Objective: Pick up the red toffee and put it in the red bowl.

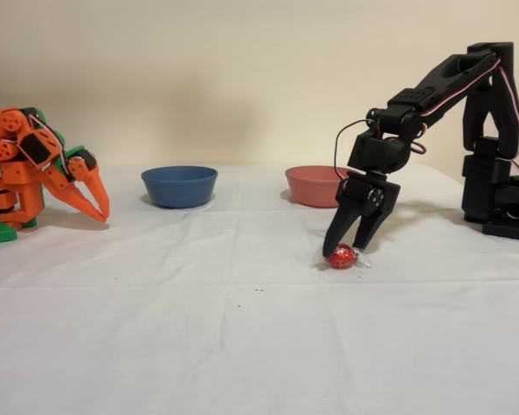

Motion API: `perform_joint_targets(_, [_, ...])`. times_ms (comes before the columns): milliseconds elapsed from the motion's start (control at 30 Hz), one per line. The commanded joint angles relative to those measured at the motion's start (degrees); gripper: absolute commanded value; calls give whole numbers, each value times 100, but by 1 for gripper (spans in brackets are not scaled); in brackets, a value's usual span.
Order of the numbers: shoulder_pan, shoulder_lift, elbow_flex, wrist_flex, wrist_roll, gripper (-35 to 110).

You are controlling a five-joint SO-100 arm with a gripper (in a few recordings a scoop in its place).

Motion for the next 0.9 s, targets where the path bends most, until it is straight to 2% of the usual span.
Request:
perform_joint_targets(0, [-114, 70, -299, -35, -123, 25])
perform_joint_targets(433, [-132, -220, -457, -70, -105, 14])
perform_joint_targets(867, [-114, 62, -378, 79, -88, 13])
